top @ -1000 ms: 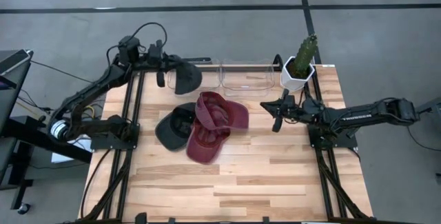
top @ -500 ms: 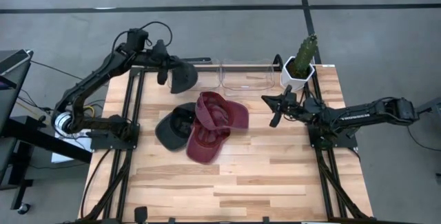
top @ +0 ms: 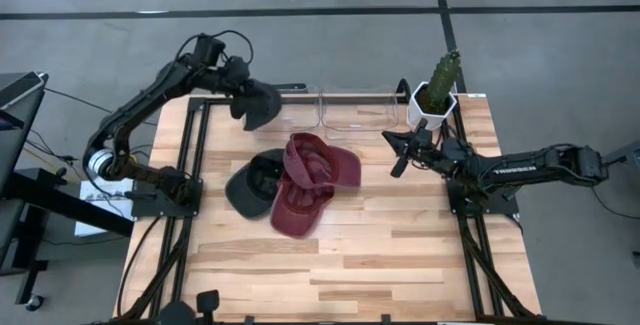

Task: Pick & Place hat
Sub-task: Put the right black cap into the left transparent bin

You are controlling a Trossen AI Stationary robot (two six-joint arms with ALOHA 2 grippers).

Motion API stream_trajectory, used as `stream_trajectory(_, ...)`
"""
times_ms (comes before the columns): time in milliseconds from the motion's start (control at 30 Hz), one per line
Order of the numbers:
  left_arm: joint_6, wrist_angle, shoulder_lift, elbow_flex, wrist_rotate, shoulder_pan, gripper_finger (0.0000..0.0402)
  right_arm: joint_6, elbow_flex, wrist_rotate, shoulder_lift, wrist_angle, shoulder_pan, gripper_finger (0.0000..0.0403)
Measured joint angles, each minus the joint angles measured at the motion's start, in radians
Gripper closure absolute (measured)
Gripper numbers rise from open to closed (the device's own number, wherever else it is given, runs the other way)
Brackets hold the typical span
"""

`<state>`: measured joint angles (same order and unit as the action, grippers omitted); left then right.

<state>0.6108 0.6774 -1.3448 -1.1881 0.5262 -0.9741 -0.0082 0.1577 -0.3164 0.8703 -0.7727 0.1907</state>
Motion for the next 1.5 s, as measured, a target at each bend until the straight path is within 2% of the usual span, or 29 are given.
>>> stream_trajectory(200, 0.044, 0.041, -0.016, 0.0, -0.064, 0.0, 0.0391, 0.0, 0.0, 0.0, 0.0, 0.0, 0.002, 0.0403)
stream_trajectory(767, 0.047, 0.162, -0.016, -0.144, -0.066, 0.004, 0.0391, 0.0, 0.0, 0.001, 0.0, 0.0, 0.002, 0.0403)
stream_trajectory(1200, 0.068, 0.179, -0.039, -0.154, -0.116, 0.009, 0.0391, 0.0, 0.0, 0.001, 0.0, -0.018, 0.002, 0.0403)
stream_trajectory(1333, 0.075, 0.193, -0.072, -0.16, -0.195, 0.033, 0.0391, 0.0, 0.0, 0.002, 0.0, -0.02, 0.002, 0.0403)
stream_trajectory(1500, 0.086, 0.3, -0.129, -0.252, -0.227, 0.078, 0.0391, 0.0, 0.0, 0.002, 0.0, -0.02, 0.002, 0.0403)
